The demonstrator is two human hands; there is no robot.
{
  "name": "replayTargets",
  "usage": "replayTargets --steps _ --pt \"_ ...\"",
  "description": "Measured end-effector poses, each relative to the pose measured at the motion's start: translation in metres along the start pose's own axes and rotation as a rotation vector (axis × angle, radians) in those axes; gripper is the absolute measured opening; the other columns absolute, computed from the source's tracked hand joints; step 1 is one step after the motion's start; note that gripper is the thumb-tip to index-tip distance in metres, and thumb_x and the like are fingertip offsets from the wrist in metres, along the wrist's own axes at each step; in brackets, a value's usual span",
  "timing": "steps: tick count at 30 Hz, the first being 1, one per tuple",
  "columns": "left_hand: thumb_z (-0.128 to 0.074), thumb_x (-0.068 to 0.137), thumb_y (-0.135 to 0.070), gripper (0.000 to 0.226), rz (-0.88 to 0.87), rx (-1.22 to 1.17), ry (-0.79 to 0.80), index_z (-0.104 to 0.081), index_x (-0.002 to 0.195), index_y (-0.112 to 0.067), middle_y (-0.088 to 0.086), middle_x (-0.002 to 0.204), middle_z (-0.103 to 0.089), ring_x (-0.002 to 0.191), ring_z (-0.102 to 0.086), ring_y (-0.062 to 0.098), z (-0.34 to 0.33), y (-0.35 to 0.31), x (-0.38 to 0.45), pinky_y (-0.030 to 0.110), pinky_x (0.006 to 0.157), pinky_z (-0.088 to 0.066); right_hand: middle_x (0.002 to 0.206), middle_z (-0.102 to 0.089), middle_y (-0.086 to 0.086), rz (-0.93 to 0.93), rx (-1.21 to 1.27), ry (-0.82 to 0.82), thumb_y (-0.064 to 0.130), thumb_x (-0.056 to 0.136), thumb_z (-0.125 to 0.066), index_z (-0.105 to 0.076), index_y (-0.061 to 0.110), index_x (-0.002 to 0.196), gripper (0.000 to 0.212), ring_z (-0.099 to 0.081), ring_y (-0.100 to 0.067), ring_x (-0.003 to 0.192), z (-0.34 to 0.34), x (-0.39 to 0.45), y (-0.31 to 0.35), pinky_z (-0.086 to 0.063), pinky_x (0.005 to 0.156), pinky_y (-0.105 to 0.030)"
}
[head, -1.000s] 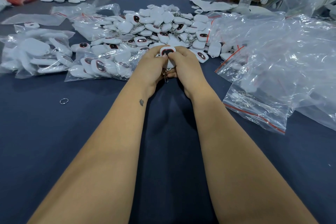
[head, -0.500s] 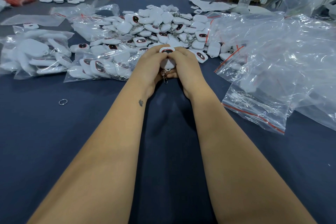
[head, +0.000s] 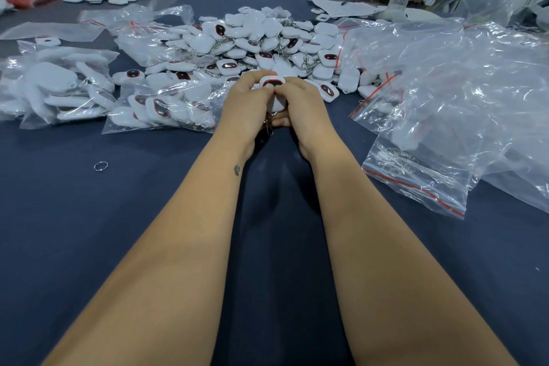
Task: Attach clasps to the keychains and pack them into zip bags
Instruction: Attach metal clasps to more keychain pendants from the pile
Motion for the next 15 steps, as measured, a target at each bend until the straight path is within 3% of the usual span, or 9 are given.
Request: replayTargets --steps 3,6,9,11,13,15 --pt "-0.048 0.097 -0.011 0.024 -0.063 0.139 -0.019 -0.065 0.102 -0.026 0.001 0.098 -0.068 0.079 -0.065 0.010 -0.004 -0.002 -0.003 0.027 0.069 -0.056 0.076 -0.064 -0.006 -0.008 0.086 -0.060 0.006 0.090 -0.052 -0.061 0.015 0.076 0.018 -0.057 -0.013 0.057 0.001 0.000 0.001 -0.048 0.052 -0.025" --pt "-0.047 0.093 -0.015 0.027 -0.317 0.414 -0.152 -0.069 0.103 -0.027 -0.012 0.090 -0.067 0.085 -0.063 0.006 -0.004 -0.014 -0.010 0.012 0.073 -0.048 0.054 -0.053 0.014 0.082 0.213 -0.220 0.003 0.088 -0.051 -0.049 0.017 0.063 0.029 -0.047 -0.003 0.051 0.007 0.000 0.004 -0.040 0.057 -0.026" --pt "-0.045 0.088 -0.018 0.028 -0.528 0.668 -0.348 -0.070 0.099 -0.025 -0.013 0.077 -0.064 0.077 -0.058 0.010 0.006 -0.030 -0.018 0.023 0.066 -0.044 0.046 -0.044 0.021 0.134 0.268 -0.293 0.000 0.089 -0.050 -0.041 0.020 0.061 0.035 -0.038 0.002 0.045 0.013 -0.001 0.006 -0.034 0.053 -0.014" --pt "-0.045 0.086 -0.016 0.029 -0.515 0.867 -0.403 -0.068 0.101 -0.023 -0.008 0.090 -0.066 0.089 -0.058 0.017 0.016 -0.034 -0.015 0.029 0.069 -0.043 0.053 -0.048 0.018 0.143 0.266 -0.282 0.001 0.089 -0.052 -0.046 0.019 0.063 0.032 -0.041 0.001 0.051 0.013 -0.001 0.006 -0.033 0.050 -0.011" --pt "-0.046 0.086 -0.014 0.030 -0.433 1.096 -0.387 -0.068 0.107 -0.018 0.002 0.108 -0.065 0.109 -0.052 0.027 0.023 -0.030 -0.010 0.033 0.074 -0.040 0.068 -0.050 0.004 0.131 0.224 -0.252 0.004 0.088 -0.056 -0.054 0.016 0.072 0.020 -0.043 -0.008 0.063 0.010 -0.001 0.004 -0.033 0.055 -0.017" --pt "-0.050 0.088 -0.017 0.031 -0.330 1.315 -0.347 -0.064 0.116 -0.014 0.011 0.119 -0.059 0.121 -0.041 0.033 0.025 -0.025 -0.009 0.036 0.080 -0.036 0.071 -0.046 -0.003 0.102 0.187 -0.246 0.008 0.089 -0.058 -0.054 0.015 0.076 0.015 -0.040 -0.011 0.056 0.008 0.000 0.002 -0.032 0.049 -0.019"
Point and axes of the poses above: each hand's wrist, its own x-axis towards the middle knuckle, its own z-axis out of the back of the hand, y = z × x, the point moved 3 cm from there along x, towards the middle knuckle
